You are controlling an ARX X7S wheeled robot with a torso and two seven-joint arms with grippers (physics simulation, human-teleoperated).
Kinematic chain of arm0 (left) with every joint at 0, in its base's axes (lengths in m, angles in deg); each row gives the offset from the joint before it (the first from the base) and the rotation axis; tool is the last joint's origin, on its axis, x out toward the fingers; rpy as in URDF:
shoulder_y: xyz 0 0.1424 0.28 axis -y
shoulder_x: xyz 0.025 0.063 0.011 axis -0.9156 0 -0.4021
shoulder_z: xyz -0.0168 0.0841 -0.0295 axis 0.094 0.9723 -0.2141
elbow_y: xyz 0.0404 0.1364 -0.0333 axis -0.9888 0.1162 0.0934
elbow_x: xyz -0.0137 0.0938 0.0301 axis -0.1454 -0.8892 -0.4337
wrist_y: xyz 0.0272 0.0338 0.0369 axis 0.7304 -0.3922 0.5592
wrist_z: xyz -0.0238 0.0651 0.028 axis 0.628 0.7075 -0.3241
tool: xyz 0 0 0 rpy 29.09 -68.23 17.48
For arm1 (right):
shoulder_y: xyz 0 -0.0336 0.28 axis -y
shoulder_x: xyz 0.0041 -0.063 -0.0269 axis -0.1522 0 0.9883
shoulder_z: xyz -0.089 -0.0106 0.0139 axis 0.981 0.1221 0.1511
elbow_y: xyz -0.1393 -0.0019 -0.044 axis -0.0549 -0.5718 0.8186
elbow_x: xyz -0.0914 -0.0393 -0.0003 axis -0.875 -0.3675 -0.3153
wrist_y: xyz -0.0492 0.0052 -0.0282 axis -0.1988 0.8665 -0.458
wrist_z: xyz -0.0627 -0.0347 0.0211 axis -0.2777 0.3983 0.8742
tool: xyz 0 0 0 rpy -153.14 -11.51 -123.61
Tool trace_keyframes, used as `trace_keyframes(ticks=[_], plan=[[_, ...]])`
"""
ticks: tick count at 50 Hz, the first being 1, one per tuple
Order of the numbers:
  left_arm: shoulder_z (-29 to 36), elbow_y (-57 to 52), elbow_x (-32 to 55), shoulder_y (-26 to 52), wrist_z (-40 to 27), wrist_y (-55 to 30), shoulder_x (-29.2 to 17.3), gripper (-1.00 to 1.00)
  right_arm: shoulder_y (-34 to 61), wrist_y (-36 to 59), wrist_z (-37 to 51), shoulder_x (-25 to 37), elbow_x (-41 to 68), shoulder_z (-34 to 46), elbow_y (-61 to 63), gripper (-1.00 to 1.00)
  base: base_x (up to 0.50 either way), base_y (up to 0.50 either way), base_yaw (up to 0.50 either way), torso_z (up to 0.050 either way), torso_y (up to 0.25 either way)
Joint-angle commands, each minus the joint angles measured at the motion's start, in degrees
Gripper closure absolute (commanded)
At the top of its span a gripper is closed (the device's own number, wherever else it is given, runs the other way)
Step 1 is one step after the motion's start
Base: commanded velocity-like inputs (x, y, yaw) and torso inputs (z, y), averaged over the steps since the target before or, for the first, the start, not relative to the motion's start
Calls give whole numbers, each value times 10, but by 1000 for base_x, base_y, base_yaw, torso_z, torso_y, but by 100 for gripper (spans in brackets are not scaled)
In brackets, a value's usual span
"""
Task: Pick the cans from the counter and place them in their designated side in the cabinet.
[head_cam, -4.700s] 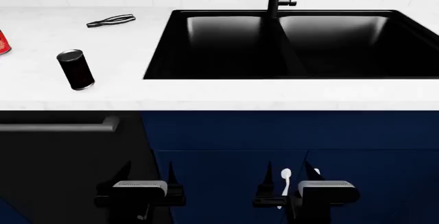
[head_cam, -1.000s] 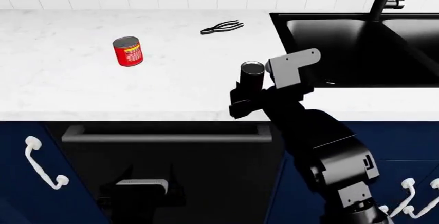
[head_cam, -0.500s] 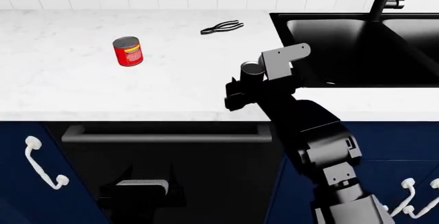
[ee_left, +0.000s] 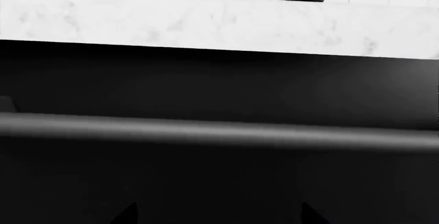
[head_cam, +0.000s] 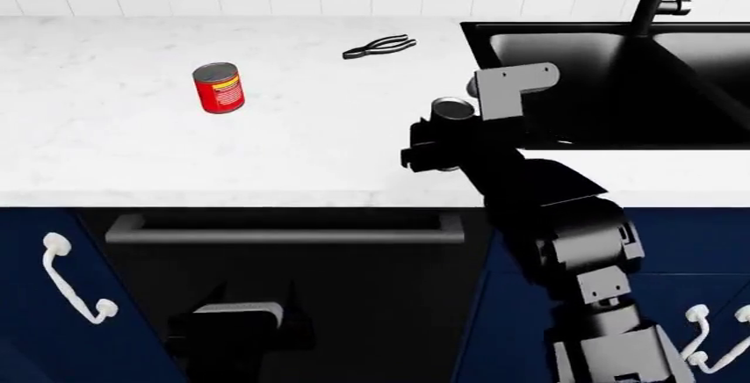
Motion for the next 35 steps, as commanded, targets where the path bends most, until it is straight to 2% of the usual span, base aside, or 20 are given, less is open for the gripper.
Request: trace_keyframes(ticks=[1,9,15,30,35], plan=[[-2,-48,31,-2,-2,-51,-14,-100,-32,97,42,41,51,-78,178,100,0,0,0,0,0],[-15,-231,87,18,-43,-215,-60,-100,-53,171,76,61,87,-129,274,100,0,0,0,0,0],[-17,-309,105,42,-62,-285,-83,-100,-81,194,85,72,106,-159,310,100,0,0,0,8,9],[-38,-364,178,82,-76,-384,-93,-100,-113,201,80,73,142,-198,353,100,0,0,0,50,56],[-42,-351,201,169,-72,-432,-102,-100,-97,209,84,77,145,-200,355,100,0,0,0,50,57]])
